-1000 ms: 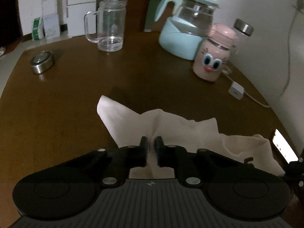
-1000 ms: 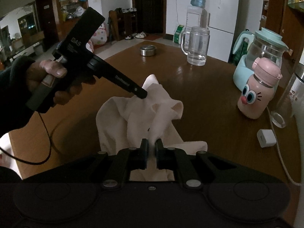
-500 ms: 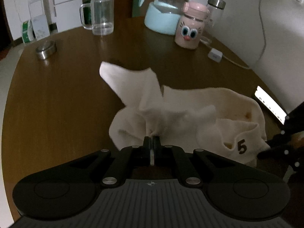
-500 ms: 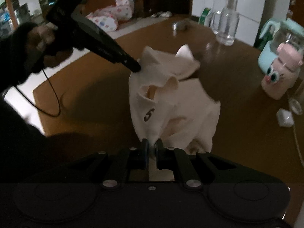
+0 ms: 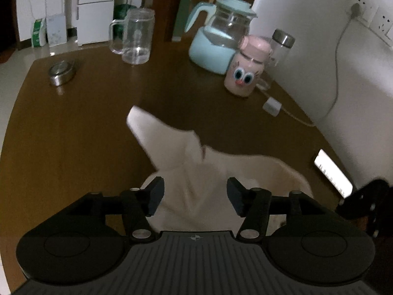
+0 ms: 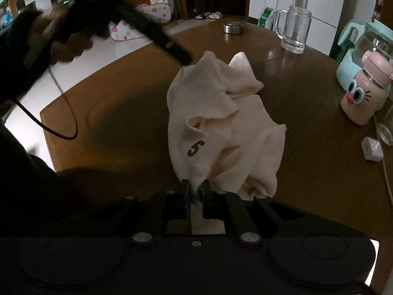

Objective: Fold clothes
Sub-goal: 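Hold the shirt up with both tools and shake it out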

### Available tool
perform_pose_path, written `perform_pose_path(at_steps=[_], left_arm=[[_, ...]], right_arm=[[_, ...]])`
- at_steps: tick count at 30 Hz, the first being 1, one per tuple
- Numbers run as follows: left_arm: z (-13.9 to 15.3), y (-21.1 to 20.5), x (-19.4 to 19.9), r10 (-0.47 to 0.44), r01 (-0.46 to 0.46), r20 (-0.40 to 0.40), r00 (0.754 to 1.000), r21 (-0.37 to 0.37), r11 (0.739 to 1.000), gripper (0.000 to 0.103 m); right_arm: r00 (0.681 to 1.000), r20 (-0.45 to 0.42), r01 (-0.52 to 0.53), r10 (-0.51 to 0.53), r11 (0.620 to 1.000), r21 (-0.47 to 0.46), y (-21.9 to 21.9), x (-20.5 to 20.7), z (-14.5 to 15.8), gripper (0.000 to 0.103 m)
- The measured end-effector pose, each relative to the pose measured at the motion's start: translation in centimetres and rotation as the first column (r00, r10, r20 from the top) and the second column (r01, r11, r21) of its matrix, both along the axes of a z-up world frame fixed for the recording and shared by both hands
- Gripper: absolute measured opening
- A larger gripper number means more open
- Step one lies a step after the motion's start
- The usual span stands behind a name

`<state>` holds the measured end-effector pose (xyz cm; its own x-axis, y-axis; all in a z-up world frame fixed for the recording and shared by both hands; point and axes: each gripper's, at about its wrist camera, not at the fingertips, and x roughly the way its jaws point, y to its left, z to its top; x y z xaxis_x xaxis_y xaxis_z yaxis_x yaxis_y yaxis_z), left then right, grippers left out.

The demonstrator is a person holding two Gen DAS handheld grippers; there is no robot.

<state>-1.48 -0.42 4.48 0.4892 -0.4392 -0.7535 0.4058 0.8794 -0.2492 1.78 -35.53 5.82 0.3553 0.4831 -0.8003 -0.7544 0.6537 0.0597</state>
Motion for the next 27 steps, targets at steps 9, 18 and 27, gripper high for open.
perform_pose_path(at_steps=[9,18,27], left_arm=[[-1.4,-3.0,4.0,0.09,-0.082,-0.144,0.985,0.065,0.995,0.068],[-3.4,-1.9,4.2,0.089,-0.075,-0.21,0.974,0.076,0.994,0.015],[-3.5,0.6,2.7,0.12,-0.112,-0.211,0.97,0.052,0.992,0.014]], right_arm=[[1.0,0.01,0.015,-0.015,1.0,0.005,-0.2,-0.1,0.0,0.009],[0.999,0.031,0.013,-0.013,1.0,0.006,-0.2,0.1,0.4,0.012],[1.0,0.011,-0.006,0.006,1.0,-0.003,0.1,0.8,0.1,0.016]])
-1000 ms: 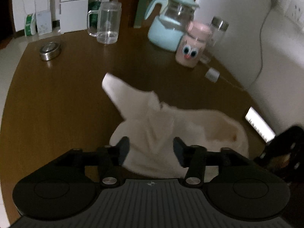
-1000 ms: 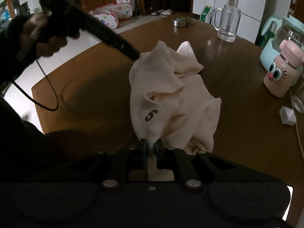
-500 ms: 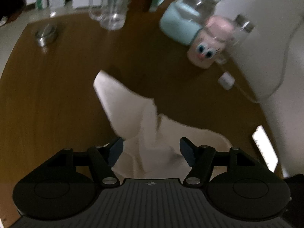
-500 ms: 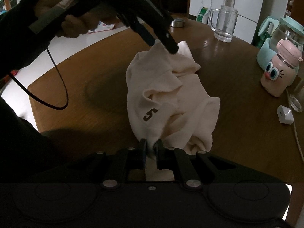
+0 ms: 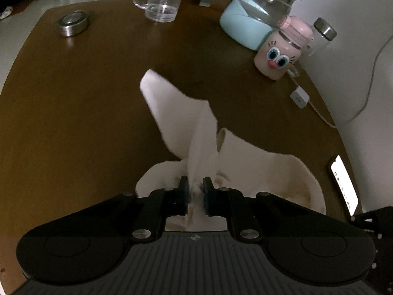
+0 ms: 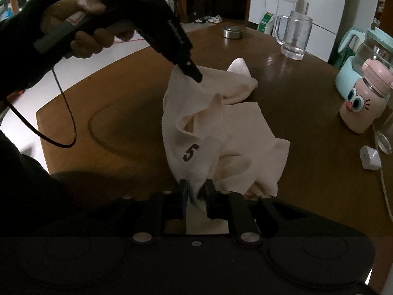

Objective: Fold clothes
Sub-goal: 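Hold the shirt up with both tools and shake it out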

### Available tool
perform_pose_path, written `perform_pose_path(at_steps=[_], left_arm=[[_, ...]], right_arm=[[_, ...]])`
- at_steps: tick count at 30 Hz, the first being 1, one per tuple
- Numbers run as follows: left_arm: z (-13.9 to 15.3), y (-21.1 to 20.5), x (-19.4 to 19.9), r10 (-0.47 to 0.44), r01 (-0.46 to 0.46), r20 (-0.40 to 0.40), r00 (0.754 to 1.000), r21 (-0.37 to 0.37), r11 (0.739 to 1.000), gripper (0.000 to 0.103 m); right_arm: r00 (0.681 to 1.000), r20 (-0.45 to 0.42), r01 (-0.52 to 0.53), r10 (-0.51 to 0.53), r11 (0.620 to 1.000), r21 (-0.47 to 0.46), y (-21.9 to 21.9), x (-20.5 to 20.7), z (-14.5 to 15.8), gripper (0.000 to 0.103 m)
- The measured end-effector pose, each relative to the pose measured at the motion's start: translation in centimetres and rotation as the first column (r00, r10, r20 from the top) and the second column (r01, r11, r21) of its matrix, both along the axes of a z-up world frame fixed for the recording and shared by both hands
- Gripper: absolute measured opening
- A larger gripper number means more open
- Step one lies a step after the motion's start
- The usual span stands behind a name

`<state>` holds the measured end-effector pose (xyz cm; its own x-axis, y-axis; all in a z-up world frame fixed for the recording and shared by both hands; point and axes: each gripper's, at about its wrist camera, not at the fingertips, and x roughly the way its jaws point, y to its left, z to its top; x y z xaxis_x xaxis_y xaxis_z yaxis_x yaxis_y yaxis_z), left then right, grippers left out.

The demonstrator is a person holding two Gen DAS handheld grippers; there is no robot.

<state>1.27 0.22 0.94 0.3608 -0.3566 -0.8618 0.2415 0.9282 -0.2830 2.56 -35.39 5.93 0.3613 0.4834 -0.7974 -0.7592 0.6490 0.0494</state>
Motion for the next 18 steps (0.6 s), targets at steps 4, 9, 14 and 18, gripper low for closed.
perform_pose_path(at_steps=[4,9,14,18], left_arm=[[-0.3,0.0,0.4,0.016,-0.016,-0.019,1.0,-0.006,1.0,0.033],[-0.8,-0.1,0.9,0.019,-0.02,-0.045,0.999,-0.025,0.999,0.039],[-1.2,0.1,1.0,0.005,-0.007,-0.043,0.999,-0.038,0.999,0.013],[-0.6,0.8,0.5,0.02,-0.021,-0.01,1.0,-0.085,0.996,0.011]], right_arm=[[1.0,-0.002,-0.004,0.004,1.0,-0.006,0.1,0.1,0.0,0.013],[1.0,0.001,-0.008,0.008,1.0,-0.011,0.4,-0.1,-0.1,0.013],[1.0,-0.002,0.001,-0.001,1.0,-0.013,0.6,0.0,-0.3,0.013],[1.0,0.02,0.011,-0.011,1.0,-0.019,0.6,0.1,0.2,0.007]])
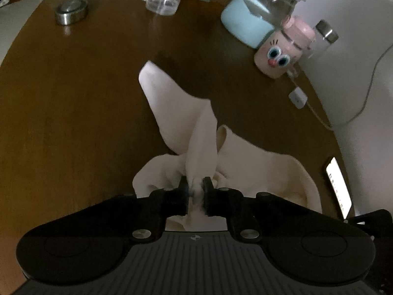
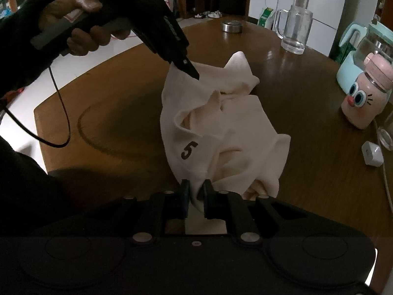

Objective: Fold clothes
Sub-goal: 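Hold the shirt up with both tools and shake it out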

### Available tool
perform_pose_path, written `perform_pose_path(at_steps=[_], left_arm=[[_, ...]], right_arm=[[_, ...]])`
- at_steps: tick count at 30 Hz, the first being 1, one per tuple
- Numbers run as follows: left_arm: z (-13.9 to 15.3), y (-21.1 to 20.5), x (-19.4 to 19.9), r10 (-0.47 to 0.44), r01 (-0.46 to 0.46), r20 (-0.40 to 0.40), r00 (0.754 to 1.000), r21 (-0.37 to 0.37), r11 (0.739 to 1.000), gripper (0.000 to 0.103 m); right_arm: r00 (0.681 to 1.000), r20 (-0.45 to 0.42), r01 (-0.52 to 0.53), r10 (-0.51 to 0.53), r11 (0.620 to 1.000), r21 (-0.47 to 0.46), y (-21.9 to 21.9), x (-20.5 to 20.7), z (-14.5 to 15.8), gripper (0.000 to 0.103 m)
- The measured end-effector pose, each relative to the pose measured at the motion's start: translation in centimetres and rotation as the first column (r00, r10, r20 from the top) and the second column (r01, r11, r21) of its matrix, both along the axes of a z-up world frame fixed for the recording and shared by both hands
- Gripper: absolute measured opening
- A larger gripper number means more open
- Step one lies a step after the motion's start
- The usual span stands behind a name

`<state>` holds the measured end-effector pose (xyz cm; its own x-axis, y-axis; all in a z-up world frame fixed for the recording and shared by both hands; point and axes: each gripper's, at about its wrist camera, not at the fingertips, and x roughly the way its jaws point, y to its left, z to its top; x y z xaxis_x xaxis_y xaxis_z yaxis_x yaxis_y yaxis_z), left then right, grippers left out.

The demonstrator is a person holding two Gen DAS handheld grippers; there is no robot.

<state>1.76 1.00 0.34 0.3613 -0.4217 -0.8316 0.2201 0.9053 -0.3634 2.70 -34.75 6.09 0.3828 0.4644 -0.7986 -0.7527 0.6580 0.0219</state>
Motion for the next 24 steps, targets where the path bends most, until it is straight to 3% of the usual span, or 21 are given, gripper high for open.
perform_pose_path(at_steps=[7,16,24], left_arm=[[4.2,1.6,-0.2,0.086,-0.069,0.155,0.984,-0.111,0.991,0.01],[9.9,1.8,1.8,0.156,-0.099,0.319,0.935,-0.187,0.977,0.01],[14.7,2.4,7.3,0.224,-0.132,0.397,0.89,-0.247,0.96,0.01]], right_arm=[[0.985,0.146,0.083,-0.088,0.996,0.035,-1.1,2.5,4.3,0.006],[0.918,0.377,0.117,-0.126,0.992,0.047,-0.8,7.6,10.2,0.005],[0.845,0.5,0.184,-0.189,0.981,0.06,0.7,14.8,14.0,0.005]])
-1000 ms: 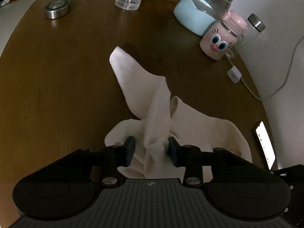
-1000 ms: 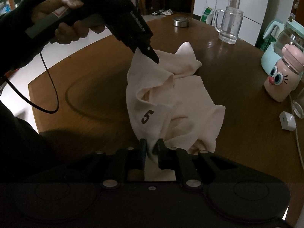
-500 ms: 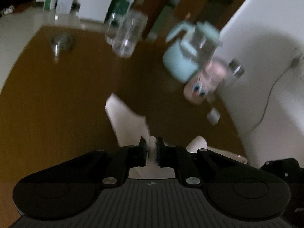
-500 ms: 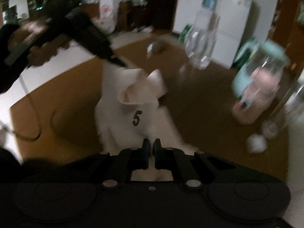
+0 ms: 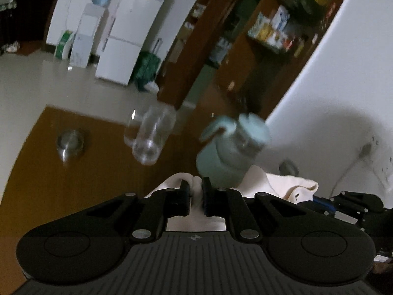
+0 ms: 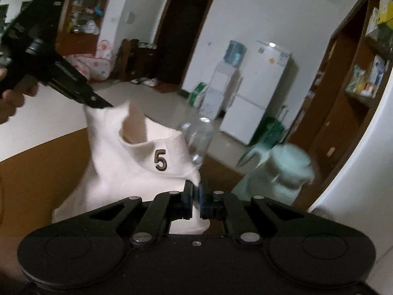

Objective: Fold clothes
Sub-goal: 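Hold the shirt up with both tools and shake it out, then lower the shirt flat onto the table and open both tools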

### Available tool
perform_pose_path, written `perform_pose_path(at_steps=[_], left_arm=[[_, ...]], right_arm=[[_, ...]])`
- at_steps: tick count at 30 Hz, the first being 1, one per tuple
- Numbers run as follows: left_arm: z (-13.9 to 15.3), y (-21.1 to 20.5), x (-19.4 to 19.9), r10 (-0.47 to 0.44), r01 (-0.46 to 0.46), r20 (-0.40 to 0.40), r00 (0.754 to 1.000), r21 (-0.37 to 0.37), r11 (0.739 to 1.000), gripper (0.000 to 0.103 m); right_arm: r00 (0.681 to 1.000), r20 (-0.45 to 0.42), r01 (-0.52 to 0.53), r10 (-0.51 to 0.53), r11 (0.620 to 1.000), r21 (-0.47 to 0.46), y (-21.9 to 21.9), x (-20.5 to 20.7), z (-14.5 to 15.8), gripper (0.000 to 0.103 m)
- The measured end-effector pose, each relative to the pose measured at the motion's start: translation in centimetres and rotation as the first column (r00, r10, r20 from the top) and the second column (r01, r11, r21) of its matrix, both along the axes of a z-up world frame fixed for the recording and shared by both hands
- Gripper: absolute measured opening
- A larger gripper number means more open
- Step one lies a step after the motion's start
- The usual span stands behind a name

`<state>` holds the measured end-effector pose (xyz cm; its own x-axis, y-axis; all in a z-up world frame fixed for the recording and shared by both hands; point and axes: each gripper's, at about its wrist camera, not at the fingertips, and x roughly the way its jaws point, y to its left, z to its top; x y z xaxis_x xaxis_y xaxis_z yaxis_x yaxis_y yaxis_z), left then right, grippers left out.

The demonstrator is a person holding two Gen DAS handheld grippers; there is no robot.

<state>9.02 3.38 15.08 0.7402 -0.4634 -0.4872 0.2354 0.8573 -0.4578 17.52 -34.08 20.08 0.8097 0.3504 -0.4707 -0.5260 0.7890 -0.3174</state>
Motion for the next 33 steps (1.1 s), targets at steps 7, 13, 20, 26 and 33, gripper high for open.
perform_pose_path(at_steps=[7,13,20,26,33], left_arm=[[4.9,-0.1,3.5,0.052,-0.053,0.119,0.992,0.009,0.999,0.01],[3.1,0.4,2.4,0.056,-0.06,0.128,0.99,0.033,0.998,0.01],[-5.0,1.8,-2.1,0.042,-0.04,-0.024,0.999,0.078,0.996,0.01],[-11.5,2.9,-7.5,0.019,0.003,-0.181,0.983,0.122,0.993,0.01],[-15.0,3.8,-13.2,0.023,0.011,-0.286,0.958,0.116,0.993,0.01]], right_arm=[[0.992,0.11,0.062,-0.064,0.998,0.019,1.7,5.8,2.4,0.005],[0.993,0.115,0.03,-0.03,1.0,-0.003,1.9,6.4,0.5,0.005],[0.994,-0.055,-0.099,0.095,0.991,-0.087,2.7,2.1,-6.4,0.005],[0.944,-0.248,-0.252,0.217,0.96,-0.121,4.0,-4.9,-12.1,0.005],[0.879,-0.391,-0.33,0.273,0.94,-0.085,3.4,-10.2,-14.0,0.005]])
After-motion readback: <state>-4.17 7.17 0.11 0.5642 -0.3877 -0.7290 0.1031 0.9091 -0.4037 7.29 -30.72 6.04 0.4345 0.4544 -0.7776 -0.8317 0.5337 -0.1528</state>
